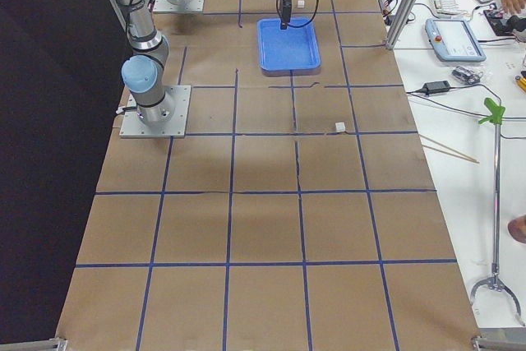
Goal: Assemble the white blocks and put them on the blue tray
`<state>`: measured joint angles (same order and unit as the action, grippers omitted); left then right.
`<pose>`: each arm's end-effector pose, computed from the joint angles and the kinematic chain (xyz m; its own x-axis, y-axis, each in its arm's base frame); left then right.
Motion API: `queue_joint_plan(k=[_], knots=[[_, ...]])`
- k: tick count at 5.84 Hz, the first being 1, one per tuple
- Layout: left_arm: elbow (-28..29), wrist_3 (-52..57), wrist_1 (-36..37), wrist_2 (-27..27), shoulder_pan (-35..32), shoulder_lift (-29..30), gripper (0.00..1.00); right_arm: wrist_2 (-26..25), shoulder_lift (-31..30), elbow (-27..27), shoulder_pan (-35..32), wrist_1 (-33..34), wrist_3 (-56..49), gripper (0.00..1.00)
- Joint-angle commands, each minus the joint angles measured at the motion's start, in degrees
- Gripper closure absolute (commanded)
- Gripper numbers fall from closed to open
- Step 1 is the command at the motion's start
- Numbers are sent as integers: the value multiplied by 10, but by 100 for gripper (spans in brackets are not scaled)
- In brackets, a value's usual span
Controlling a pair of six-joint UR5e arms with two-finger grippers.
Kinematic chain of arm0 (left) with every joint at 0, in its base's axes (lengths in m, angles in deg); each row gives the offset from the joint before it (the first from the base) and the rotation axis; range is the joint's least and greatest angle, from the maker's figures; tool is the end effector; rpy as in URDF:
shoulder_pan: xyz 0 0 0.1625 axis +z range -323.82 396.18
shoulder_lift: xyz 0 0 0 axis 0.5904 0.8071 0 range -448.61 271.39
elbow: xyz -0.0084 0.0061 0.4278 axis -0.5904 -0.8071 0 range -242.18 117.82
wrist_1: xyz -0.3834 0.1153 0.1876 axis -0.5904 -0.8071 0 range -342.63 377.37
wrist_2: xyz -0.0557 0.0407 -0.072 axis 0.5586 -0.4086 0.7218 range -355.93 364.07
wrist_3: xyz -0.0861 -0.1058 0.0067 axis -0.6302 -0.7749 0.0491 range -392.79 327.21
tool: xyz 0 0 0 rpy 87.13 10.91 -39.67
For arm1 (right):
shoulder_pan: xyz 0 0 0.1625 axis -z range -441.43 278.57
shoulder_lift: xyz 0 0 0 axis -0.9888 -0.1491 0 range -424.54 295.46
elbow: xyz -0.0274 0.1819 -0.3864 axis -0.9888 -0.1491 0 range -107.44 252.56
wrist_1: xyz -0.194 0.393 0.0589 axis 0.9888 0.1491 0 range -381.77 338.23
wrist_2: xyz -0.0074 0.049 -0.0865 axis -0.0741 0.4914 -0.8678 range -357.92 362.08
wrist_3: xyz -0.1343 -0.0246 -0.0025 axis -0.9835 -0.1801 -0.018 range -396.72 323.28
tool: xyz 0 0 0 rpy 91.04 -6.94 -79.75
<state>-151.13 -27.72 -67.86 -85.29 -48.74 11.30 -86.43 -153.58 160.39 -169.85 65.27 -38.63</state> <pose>-0.0831 -0.5896 0.3759 -0.9998 -0.0009 0.0174 0.0003 0.9975 0.0701 0.1223 -0.5278 0.4599 -0.9996 -0.0050 -0.0271 -0.0058 0.9995 0.0295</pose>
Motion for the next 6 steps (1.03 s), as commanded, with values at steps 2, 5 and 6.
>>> queue_joint_plan(k=[2, 5, 6], knots=[[-28, 68, 150, -3, 5, 125, 1, -1, 1, 0, 3, 1, -4, 0], [-89, 96, 296, 3, 8, 198, 1, 0, 4, 0, 42, 45, -378, 0], [-91, 95, 295, 2, 8, 198, 2, 2, 17, 1, 78, 45, -541, 0]])
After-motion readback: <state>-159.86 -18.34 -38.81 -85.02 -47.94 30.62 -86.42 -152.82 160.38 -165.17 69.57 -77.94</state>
